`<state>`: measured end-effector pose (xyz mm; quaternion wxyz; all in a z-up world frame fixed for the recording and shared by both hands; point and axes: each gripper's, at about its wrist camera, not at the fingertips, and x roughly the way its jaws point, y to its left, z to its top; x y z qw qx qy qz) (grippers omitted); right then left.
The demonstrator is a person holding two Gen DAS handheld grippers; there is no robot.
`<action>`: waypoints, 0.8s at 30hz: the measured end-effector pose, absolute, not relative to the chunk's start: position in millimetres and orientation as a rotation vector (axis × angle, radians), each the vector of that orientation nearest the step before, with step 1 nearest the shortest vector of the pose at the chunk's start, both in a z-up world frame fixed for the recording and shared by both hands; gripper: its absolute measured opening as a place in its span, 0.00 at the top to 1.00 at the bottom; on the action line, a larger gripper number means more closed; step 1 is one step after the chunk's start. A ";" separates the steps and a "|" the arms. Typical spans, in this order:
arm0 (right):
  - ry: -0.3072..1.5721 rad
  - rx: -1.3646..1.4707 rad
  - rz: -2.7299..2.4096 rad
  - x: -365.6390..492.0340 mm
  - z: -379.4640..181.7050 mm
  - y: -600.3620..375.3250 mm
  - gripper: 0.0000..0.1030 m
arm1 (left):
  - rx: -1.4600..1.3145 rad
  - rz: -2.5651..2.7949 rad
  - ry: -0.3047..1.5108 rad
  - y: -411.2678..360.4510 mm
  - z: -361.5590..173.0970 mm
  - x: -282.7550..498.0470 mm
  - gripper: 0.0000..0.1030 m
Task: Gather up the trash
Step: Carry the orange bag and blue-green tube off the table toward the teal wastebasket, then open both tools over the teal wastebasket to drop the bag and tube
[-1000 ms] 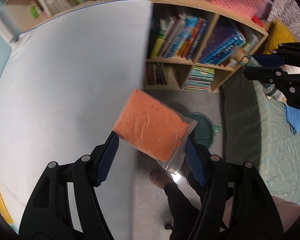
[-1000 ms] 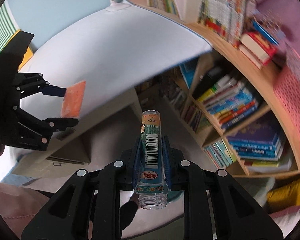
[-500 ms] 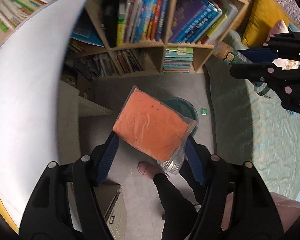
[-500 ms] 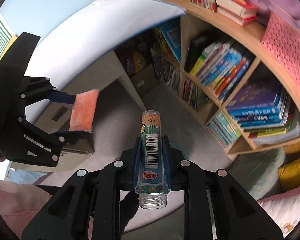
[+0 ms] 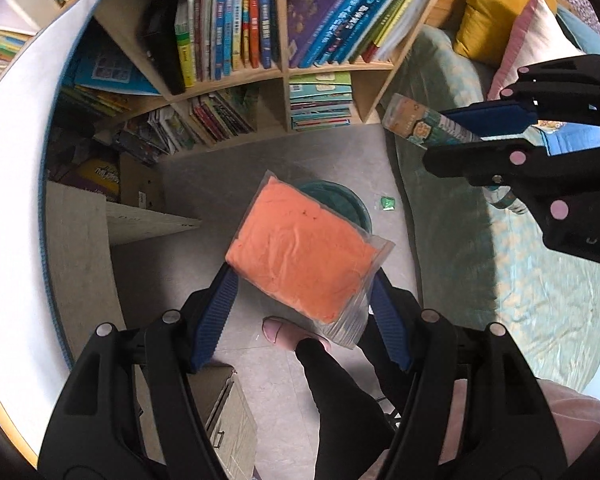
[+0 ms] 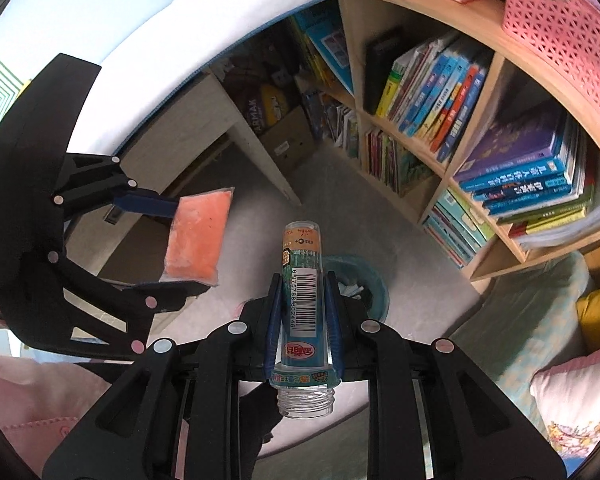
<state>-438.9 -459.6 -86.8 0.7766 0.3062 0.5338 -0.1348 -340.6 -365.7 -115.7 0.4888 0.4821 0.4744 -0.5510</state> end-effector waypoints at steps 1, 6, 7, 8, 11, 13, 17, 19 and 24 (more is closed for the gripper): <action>1.154 0.667 -0.293 -440.6 -87.4 -459.8 0.79 | 1.175 -1.342 1.157 -366.3 -117.1 -342.3 0.38; 1.156 0.689 -0.289 -446.0 -93.7 -460.6 0.79 | 1.199 -1.345 1.168 -370.1 -123.8 -349.8 0.38; 1.155 0.691 -0.288 -446.8 -95.0 -461.6 0.79 | 1.203 -1.346 1.171 -371.1 -125.0 -351.4 0.38; 1.155 0.695 -0.287 -447.5 -95.9 -461.5 0.79 | 1.205 -1.346 1.172 -371.7 -125.9 -352.5 0.38; 1.157 0.705 -0.289 -449.3 -99.6 -462.4 0.79 | 1.215 -1.349 1.176 -374.2 -129.7 -355.2 0.38; 1.158 0.713 -0.289 -449.9 -102.1 -463.4 0.79 | 1.219 -1.350 1.181 -375.8 -131.7 -356.4 0.38; 1.163 0.729 -0.289 -451.2 -106.7 -464.1 0.79 | 1.228 -1.357 1.185 -377.6 -134.6 -357.6 0.38; 1.164 0.733 -0.286 -450.6 -107.8 -464.0 0.79 | 1.235 -1.359 1.183 -378.4 -135.8 -357.7 0.38; 1.171 0.755 -0.307 -452.5 -112.5 -470.1 0.58 | 1.253 -1.374 1.175 -382.1 -137.4 -359.2 0.30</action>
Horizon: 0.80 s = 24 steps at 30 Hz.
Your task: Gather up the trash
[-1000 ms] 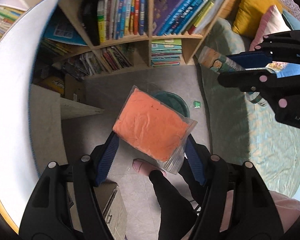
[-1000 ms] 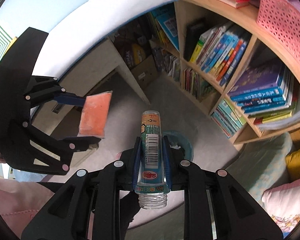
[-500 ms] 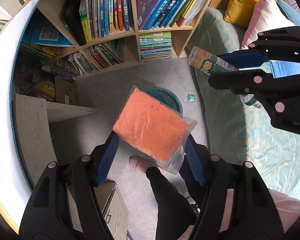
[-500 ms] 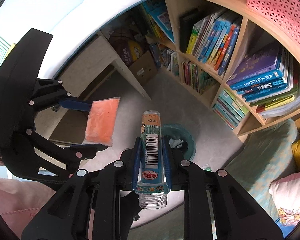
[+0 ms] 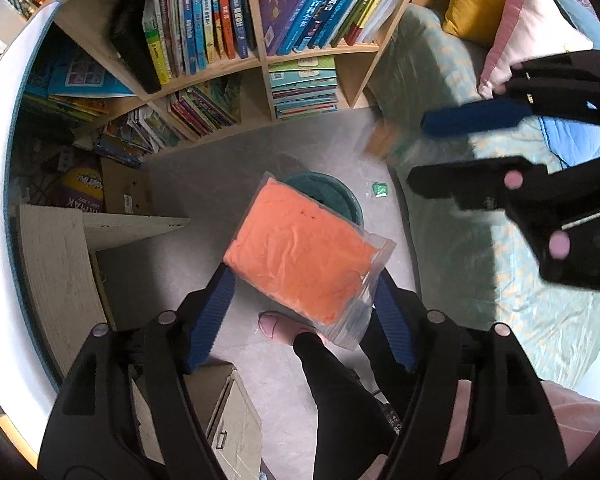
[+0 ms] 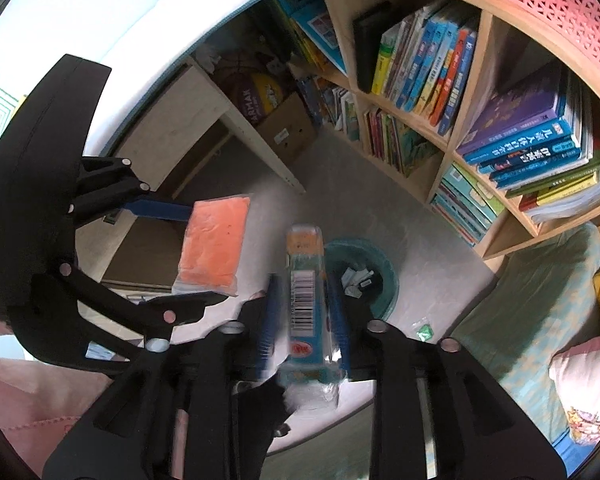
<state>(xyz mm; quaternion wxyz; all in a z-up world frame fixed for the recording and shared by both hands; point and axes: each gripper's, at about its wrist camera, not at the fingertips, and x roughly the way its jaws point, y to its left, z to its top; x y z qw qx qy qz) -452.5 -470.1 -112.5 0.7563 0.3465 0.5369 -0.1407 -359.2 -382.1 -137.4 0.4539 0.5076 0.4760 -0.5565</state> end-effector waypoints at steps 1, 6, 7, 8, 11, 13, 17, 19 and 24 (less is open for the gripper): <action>1.170 0.765 -0.314 -454.2 -113.6 -472.6 0.57 | 1.255 -1.376 1.176 -382.6 -137.6 -359.8 0.27; 1.172 0.787 -0.334 -459.9 -114.9 -478.6 0.57 | 1.267 -1.391 1.168 -383.9 -138.8 -361.2 0.24; 1.173 0.786 -0.338 -460.5 -114.2 -478.7 0.57 | 1.268 -1.392 1.169 -383.4 -139.1 -360.8 0.24; 1.174 0.788 -0.339 -461.3 -114.1 -478.6 0.57 | 1.269 -1.395 1.172 -383.1 -139.5 -361.0 0.24; 1.176 0.795 -0.345 -463.2 -114.6 -478.6 0.57 | 1.277 -1.400 1.169 -381.7 -140.4 -362.0 0.24; 1.175 0.799 -0.349 -464.5 -114.0 -478.1 0.57 | 1.284 -1.401 1.168 -381.8 -141.1 -362.7 0.24; 1.178 0.803 -0.352 -467.0 -113.2 -476.6 0.57 | 1.284 -1.393 1.177 -382.1 -141.7 -363.2 0.24; 1.175 0.806 -0.354 -468.9 -112.3 -475.9 0.55 | 1.280 -1.391 1.184 -381.7 -141.6 -363.0 0.24; 1.160 0.833 -0.354 -473.1 -111.0 -474.6 0.46 | 1.287 -1.385 1.189 -379.1 -139.1 -363.4 0.24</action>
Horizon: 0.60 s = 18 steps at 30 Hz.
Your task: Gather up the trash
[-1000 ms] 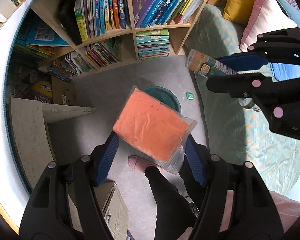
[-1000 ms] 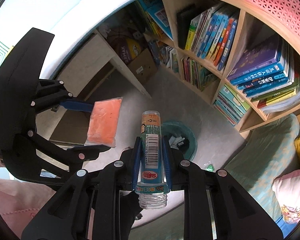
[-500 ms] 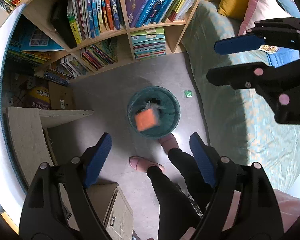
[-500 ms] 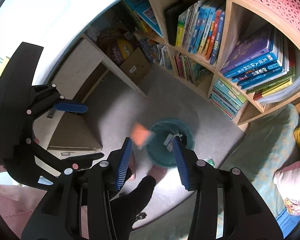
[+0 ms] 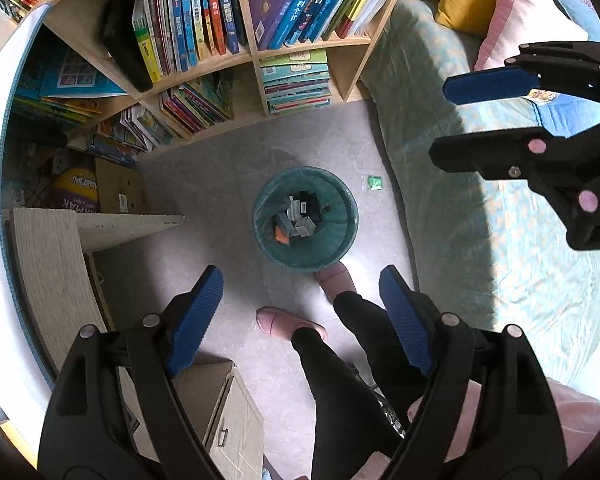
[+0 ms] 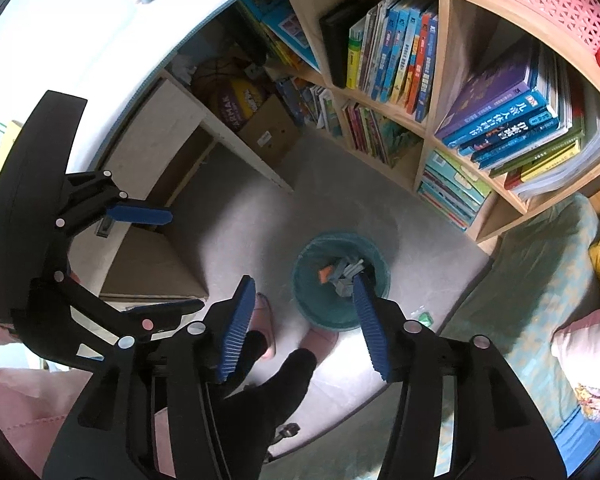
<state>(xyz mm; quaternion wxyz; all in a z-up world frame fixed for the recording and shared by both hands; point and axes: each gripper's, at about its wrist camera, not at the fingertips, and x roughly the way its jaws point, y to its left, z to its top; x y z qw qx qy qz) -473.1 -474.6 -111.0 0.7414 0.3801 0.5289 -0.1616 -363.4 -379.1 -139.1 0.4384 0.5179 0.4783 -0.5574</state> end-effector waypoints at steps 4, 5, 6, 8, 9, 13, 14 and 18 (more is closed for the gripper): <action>1.142 0.858 -0.361 -475.8 -109.9 -476.5 0.28 | 1.274 -1.373 1.183 -378.2 -133.3 -361.7 0.18; 1.139 0.859 -0.366 -476.0 -108.6 -476.7 0.20 | 1.264 -1.368 1.181 -377.5 -131.0 -360.6 0.14; 1.140 0.851 -0.374 -476.0 -107.2 -476.5 0.19 | 1.256 -1.367 1.179 -376.9 -129.3 -360.0 0.13; 1.151 0.830 -0.386 -474.9 -104.8 -476.7 0.15 | 1.250 -1.365 1.174 -375.3 -125.1 -358.9 0.12; 1.159 0.827 -0.389 -473.9 -104.6 -477.2 0.14 | 1.246 -1.362 1.168 -374.6 -122.2 -358.7 0.12; 1.176 0.815 -0.385 -470.5 -101.8 -478.9 0.14 | 1.224 -1.346 1.155 -372.4 -113.1 -354.5 0.10; 1.181 0.806 -0.388 -469.0 -100.6 -479.9 0.14 | 1.217 -1.340 1.152 -371.8 -110.2 -352.0 0.10; 1.201 0.767 -0.389 -462.1 -95.1 -482.5 0.14 | 1.178 -1.318 1.145 -368.0 -98.4 -341.0 0.07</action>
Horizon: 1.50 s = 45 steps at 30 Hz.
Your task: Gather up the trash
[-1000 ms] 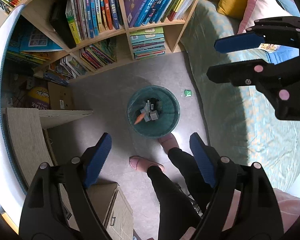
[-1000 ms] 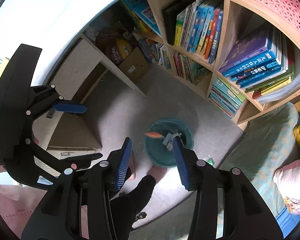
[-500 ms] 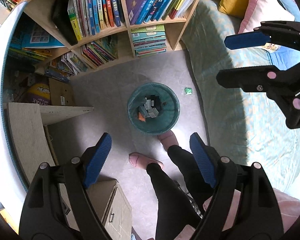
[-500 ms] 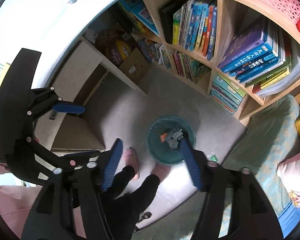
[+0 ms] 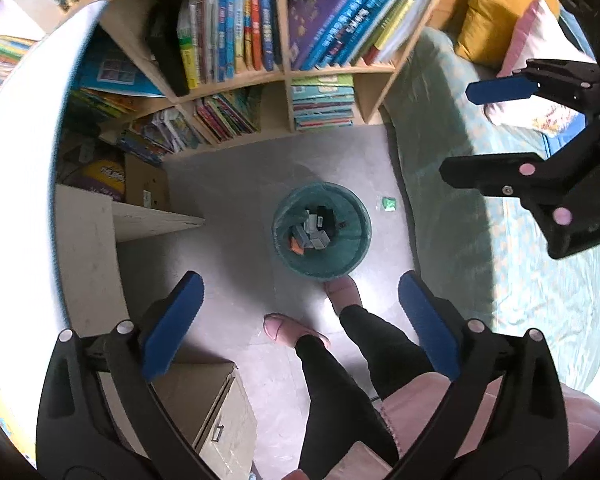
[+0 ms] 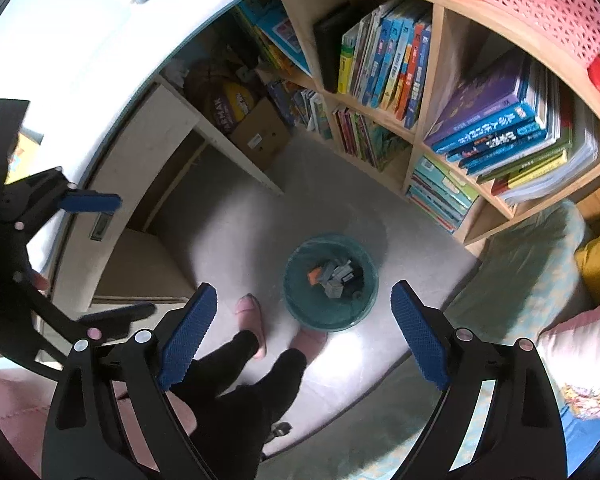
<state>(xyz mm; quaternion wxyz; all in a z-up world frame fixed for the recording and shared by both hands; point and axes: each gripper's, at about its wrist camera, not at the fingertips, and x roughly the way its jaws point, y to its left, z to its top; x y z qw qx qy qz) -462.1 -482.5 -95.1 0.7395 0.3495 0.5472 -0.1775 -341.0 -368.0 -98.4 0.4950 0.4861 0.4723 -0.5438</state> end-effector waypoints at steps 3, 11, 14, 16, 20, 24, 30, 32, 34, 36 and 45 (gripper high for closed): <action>1.204 0.745 -0.380 -455.5 -89.7 -484.4 0.14 | 1.153 -1.296 1.137 -364.8 -91.0 -332.6 0.07; 1.250 0.712 -0.420 -440.4 -81.7 -486.0 0.14 | 1.093 -1.234 1.140 -354.3 -78.6 -313.7 0.07; 1.228 0.726 -0.410 -434.2 -76.3 -485.7 0.14 | 1.060 -1.209 1.151 -348.2 -74.6 -303.7 0.07; 1.217 0.711 -0.405 -426.0 -71.2 -483.8 0.14 | 1.035 -1.202 1.163 -344.2 -72.8 -297.8 0.07; 1.168 0.697 -0.382 -405.7 -59.0 -482.9 0.14 | 0.998 -1.156 1.159 -334.5 -69.9 -282.2 0.07; 1.133 0.674 -0.347 -382.9 -49.6 -476.9 0.14 | 0.924 -1.095 1.185 -322.0 -65.1 -258.9 0.07; 1.126 0.588 -0.233 -335.4 -37.1 -454.6 0.14 | 0.799 -0.969 1.209 -294.3 -58.5 -216.8 0.07; 1.125 0.559 -0.202 -323.9 -34.2 -447.7 0.14 | 0.767 -0.934 1.217 -284.4 -57.6 -204.2 0.07; 1.127 0.531 -0.167 -309.0 -31.3 -440.1 0.14 | 0.739 -0.898 1.221 -274.3 -56.3 -190.8 0.07; 1.126 0.511 -0.131 -293.1 -28.1 -431.4 0.14 | 0.713 -0.867 1.226 -264.4 -55.8 -178.7 0.07; 1.131 0.410 0.006 -227.7 -15.6 -396.7 0.14 | 0.589 -0.718 1.240 -209.3 -48.4 -130.9 0.07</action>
